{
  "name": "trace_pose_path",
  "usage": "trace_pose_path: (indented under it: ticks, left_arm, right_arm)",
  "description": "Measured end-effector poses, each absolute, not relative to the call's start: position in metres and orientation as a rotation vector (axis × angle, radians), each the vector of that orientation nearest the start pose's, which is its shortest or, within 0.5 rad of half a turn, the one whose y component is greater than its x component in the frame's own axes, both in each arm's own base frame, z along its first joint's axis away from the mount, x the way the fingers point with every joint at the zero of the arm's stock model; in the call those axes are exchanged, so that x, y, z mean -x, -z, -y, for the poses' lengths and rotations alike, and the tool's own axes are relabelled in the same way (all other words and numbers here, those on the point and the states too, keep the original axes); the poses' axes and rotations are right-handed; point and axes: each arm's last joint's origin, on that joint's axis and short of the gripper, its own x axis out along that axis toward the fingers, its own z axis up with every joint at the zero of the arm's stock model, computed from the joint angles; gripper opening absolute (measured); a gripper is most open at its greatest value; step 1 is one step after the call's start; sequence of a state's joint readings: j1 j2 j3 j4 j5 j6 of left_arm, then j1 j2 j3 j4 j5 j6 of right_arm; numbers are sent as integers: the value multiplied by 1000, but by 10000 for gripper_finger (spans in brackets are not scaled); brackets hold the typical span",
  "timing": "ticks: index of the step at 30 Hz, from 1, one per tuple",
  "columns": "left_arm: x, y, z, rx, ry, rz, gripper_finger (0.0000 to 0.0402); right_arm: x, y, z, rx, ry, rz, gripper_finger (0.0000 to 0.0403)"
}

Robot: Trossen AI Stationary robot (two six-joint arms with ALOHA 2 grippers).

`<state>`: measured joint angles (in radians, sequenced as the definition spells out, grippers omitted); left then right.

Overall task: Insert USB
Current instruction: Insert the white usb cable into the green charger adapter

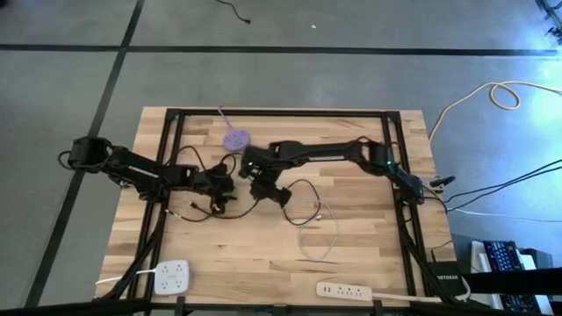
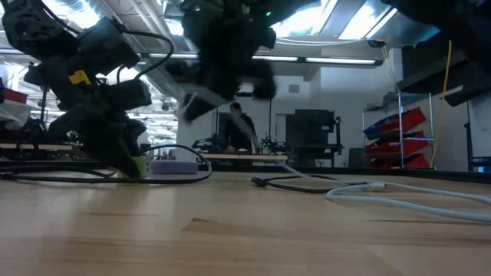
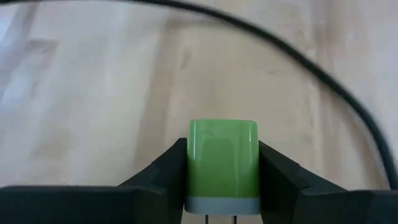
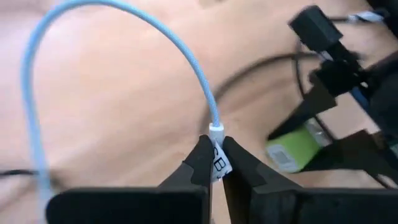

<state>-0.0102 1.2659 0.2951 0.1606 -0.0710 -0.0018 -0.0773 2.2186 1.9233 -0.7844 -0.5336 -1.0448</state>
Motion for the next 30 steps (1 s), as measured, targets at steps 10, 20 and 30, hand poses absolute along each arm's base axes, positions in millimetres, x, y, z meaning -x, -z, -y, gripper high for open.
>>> trace_pose_path:
  ticks: [10,20,30]
  left_arm:
    - [-214,-142,13,-77,37,-490,124]
    - [-257,-191,23,-1,260,-6,124]
    - [-320,-231,28,-73,334,130,124]
  right_arm:
    - [-384,-245,38,411,-681,-298,0]
    - [-294,-271,14,-93,-626,535,0]
    - [-300,-290,4,-336,-684,530,0]
